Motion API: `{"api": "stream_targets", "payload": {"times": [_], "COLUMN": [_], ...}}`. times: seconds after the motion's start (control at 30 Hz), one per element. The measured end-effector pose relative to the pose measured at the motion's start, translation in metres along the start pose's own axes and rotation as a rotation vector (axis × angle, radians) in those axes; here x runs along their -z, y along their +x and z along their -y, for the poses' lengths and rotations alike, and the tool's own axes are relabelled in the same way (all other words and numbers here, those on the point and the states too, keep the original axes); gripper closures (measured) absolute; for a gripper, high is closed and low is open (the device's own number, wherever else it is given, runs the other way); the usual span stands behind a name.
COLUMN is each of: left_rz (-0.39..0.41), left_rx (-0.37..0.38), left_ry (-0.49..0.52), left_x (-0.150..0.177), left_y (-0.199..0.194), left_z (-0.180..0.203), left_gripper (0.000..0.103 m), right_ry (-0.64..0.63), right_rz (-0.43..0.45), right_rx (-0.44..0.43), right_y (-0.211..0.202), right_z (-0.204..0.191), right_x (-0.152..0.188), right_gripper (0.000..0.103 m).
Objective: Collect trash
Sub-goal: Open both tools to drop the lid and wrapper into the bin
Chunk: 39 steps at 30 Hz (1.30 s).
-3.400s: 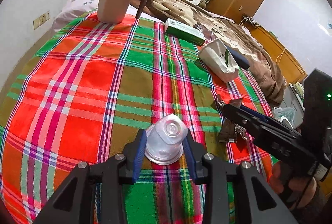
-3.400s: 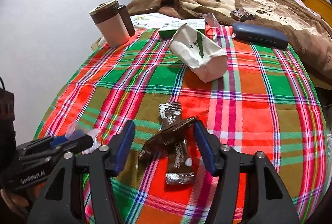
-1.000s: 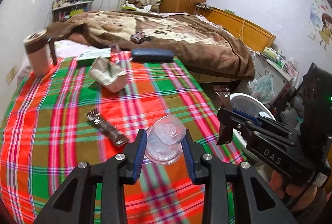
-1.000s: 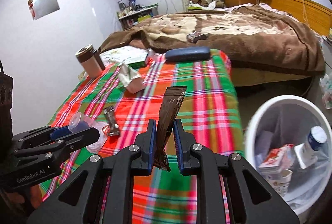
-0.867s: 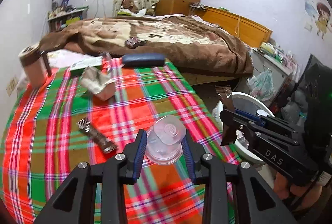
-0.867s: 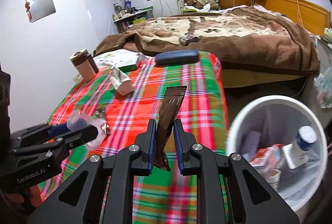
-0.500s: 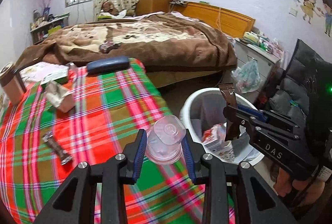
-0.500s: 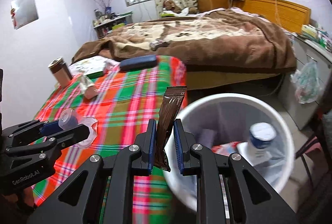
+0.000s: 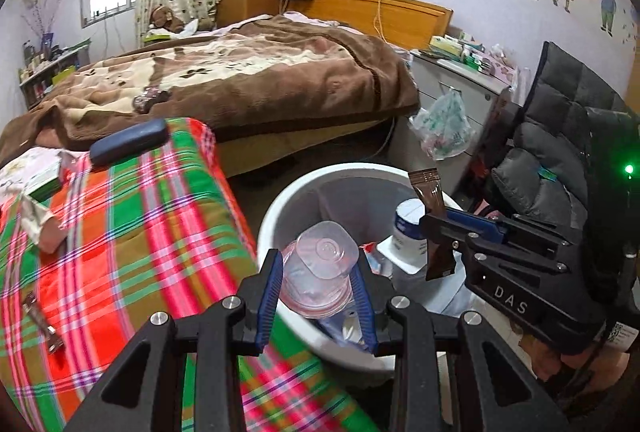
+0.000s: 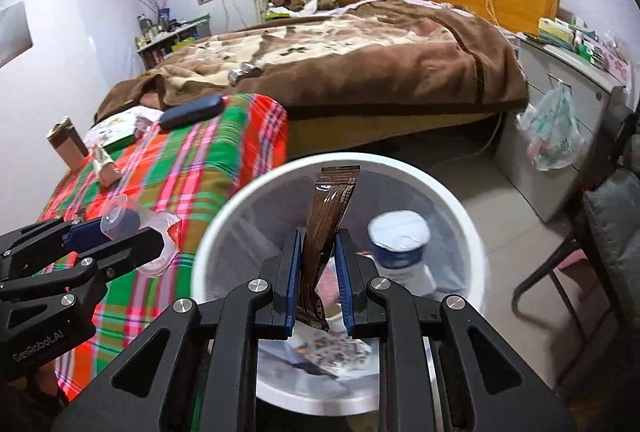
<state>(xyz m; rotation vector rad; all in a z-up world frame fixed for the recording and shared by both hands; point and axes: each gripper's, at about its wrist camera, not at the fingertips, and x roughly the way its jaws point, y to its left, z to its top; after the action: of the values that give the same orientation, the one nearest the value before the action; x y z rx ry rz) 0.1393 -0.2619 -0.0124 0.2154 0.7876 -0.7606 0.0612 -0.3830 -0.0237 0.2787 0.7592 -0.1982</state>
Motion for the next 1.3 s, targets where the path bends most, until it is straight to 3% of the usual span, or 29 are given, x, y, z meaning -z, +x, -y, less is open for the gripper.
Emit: {"api": "stream_targets", "payload": {"times": [0.23,0.57,0.73,0.9,1.3], "left_rz": [-0.029,-0.064,-0.062,-0.050,0.000], "left_rx": [0.025,0.004,0.003,-0.003,-0.049], "left_ry": [0.024,0.014,0.007,-0.004,-0.051], "left_x": [-0.007,-0.008,-0.006,-0.005,-0.002], "left_y": [0.028,0.048,0.046,0.038,0.007], "left_z": [0.017,0.018,0.013,0.008,-0.013], "left_gripper": [0.068,0.068,0.059,0.059,0.058], "right_ry": [0.022,0.048,0.063,0.066,0.054], "right_rz": [-0.026,-0.099,-0.100,-0.093,-0.055], "right_rx": [0.021,0.063,0.062,0.058,0.057], "right_y": [0.006,0.020,0.021,0.019,0.010], "right_z": [0.019,0.038,0.039,0.037,0.024], "right_x": [0.006,0.013,0.013,0.013,0.009], "right_gripper": [0.085,0.084,0.083,0.063,0.062]}}
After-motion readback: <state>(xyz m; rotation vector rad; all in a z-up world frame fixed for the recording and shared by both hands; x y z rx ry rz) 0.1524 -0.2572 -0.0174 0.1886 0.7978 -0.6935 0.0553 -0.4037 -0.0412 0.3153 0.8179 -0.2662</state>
